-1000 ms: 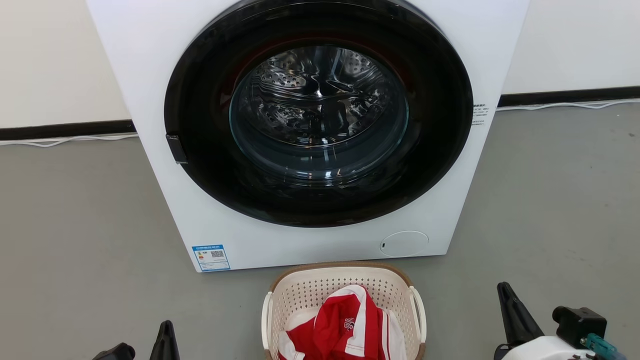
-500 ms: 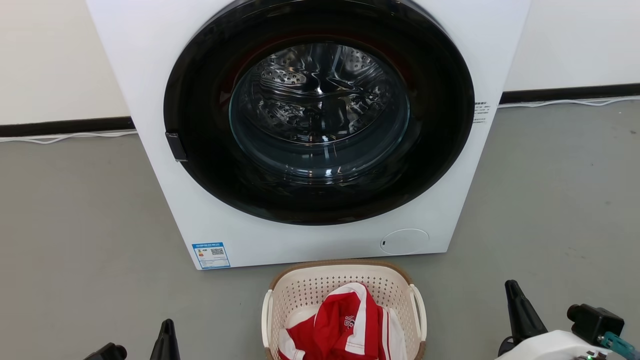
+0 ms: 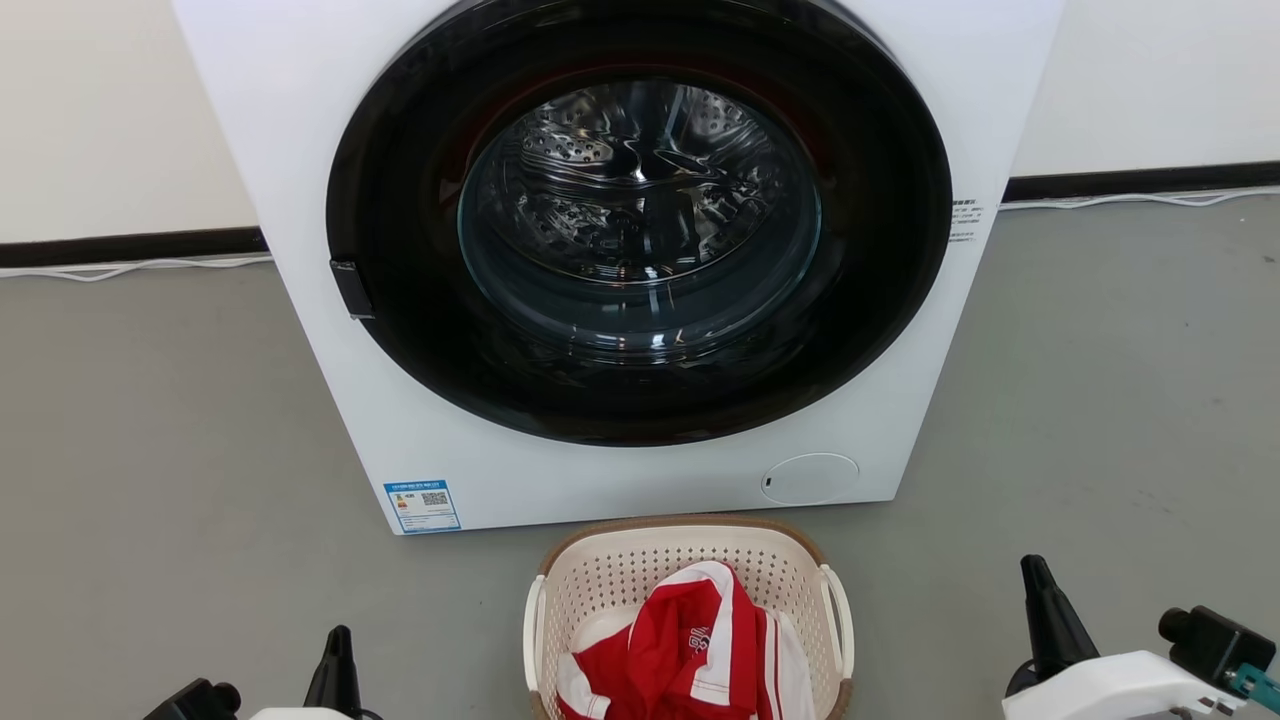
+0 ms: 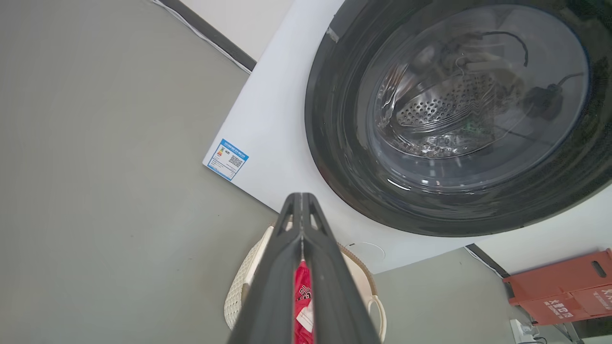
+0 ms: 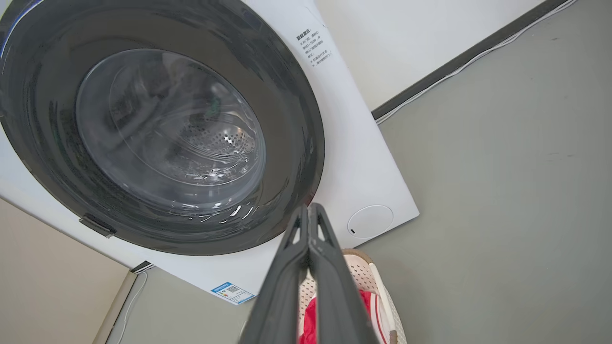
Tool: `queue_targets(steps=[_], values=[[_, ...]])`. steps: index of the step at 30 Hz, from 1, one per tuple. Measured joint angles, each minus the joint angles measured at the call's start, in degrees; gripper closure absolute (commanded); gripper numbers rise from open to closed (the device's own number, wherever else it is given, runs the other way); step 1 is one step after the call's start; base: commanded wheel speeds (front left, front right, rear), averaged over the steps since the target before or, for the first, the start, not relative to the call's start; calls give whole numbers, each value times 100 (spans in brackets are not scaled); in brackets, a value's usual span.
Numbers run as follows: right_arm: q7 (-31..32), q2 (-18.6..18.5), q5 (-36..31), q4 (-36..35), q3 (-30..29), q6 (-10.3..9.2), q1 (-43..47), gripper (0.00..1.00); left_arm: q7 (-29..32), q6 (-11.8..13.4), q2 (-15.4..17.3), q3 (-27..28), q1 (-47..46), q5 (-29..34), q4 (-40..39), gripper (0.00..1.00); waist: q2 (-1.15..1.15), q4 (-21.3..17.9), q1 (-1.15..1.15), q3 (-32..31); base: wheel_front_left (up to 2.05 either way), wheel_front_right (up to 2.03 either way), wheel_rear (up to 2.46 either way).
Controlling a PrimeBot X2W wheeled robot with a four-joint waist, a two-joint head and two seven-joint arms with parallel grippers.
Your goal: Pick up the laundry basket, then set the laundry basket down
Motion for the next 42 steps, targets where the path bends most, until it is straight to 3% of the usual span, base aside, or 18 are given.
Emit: queue_targets(steps=[42], values=[[665, 157, 2632, -349, -301, 0, -114, 100, 686, -435, 13, 154, -248, -2393, -151, 100, 0, 18, -1, 125, 0, 0, 0]])
